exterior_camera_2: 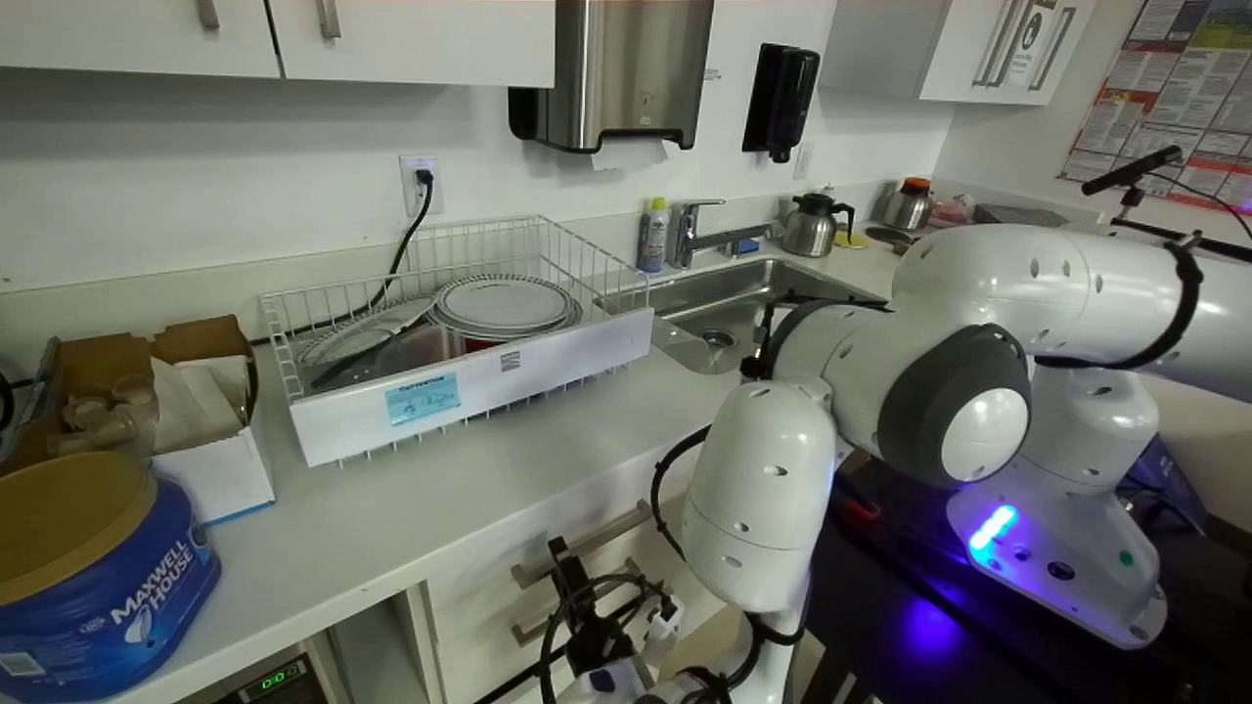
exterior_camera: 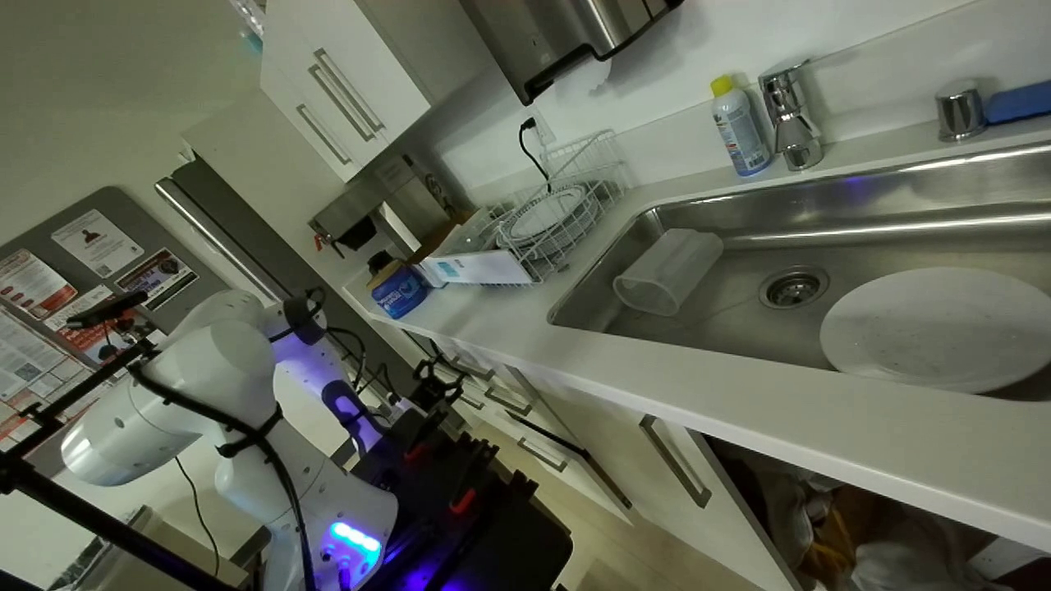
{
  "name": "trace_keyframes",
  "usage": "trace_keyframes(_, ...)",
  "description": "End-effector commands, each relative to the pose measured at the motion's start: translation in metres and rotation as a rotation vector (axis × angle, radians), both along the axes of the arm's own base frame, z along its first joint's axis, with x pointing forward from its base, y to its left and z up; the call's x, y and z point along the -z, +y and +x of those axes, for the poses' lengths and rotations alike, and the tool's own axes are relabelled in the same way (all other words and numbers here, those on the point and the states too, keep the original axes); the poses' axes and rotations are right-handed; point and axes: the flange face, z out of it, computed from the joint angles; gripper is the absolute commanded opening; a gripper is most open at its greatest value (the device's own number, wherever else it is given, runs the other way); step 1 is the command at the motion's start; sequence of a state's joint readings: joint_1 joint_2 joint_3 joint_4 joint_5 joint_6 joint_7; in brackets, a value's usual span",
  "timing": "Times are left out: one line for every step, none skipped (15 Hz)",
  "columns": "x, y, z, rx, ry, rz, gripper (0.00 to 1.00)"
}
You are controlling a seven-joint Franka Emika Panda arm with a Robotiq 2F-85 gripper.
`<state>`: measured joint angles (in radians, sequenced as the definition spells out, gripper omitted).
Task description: Open the first top drawer
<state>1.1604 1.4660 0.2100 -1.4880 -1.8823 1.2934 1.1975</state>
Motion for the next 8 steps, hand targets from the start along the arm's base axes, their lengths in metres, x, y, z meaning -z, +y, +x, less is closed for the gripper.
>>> trace_keyframes(0.004,0.006,0.015,-0.054,0.039,0.013,1.0)
trace_keyframes(0.005,0.006,0.018,-0.066,0.05,0.016,1.0)
trace_keyframes(0.005,0.007,0.02,-0.075,0.056,0.017,0.96)
trace_keyframes(0.006,0.007,0.022,-0.08,0.061,0.017,0.74)
trace_keyframes(0.006,0.007,0.024,-0.084,0.063,0.018,0.71)
trace_keyframes(0.006,0.007,0.026,-0.086,0.062,0.018,0.68)
trace_keyframes(0.006,0.007,0.026,-0.085,0.067,0.02,0.59)
trace_keyframes(0.006,0.007,0.026,-0.085,0.067,0.021,0.52)
